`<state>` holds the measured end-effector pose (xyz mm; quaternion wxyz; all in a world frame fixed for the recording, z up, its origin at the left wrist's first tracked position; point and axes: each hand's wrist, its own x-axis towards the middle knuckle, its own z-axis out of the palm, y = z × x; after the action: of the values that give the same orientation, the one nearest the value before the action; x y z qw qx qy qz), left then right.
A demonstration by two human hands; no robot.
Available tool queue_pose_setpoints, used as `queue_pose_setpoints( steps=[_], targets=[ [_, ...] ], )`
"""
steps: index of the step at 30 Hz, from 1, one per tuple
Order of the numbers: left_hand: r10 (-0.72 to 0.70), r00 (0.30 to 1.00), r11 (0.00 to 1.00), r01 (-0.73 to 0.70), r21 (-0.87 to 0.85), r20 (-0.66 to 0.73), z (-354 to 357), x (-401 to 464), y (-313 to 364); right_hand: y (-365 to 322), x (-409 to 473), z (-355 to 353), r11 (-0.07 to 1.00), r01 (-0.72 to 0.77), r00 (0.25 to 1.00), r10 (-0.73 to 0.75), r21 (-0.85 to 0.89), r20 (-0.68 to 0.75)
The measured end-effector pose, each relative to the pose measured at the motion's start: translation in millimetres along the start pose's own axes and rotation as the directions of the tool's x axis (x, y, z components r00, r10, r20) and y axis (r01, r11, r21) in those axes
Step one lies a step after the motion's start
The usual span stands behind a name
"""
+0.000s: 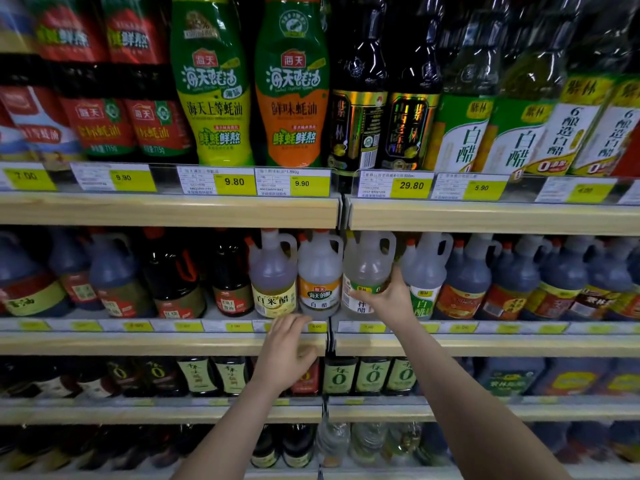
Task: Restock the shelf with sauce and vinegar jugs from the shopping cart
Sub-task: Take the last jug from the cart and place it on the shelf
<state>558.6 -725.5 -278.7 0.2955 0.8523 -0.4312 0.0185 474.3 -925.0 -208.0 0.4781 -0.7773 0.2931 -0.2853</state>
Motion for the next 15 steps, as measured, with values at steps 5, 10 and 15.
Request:
queue_pose_setpoints(
  steps=[5, 10, 15],
  targets=[
    [-0.005, 1.000, 1.000, 0.004, -0.022, -0.029, 1.0, -0.7, 3.3, 3.5, -4.1, -2.3, 1.000, 0.003, 0.999, -0.004, 0.016, 0.036],
    [-0.040, 0.997, 0.993, 0.032, -0.114, -0.072, -6.7, -1.3, 12.1, -0.6, -6.3, -0.7, 0.999, -0.038, 0.999, 0.037, 0.022, 0.041],
    [-0.222, 0.912, 0.971, 0.172, -0.168, -0.345, -30.0, -0.4, 20.8, 1.0, -16.8, -2.5, 0.999, -0.028, 1.000, 0.027, -0.046, -0.016]
  ],
)
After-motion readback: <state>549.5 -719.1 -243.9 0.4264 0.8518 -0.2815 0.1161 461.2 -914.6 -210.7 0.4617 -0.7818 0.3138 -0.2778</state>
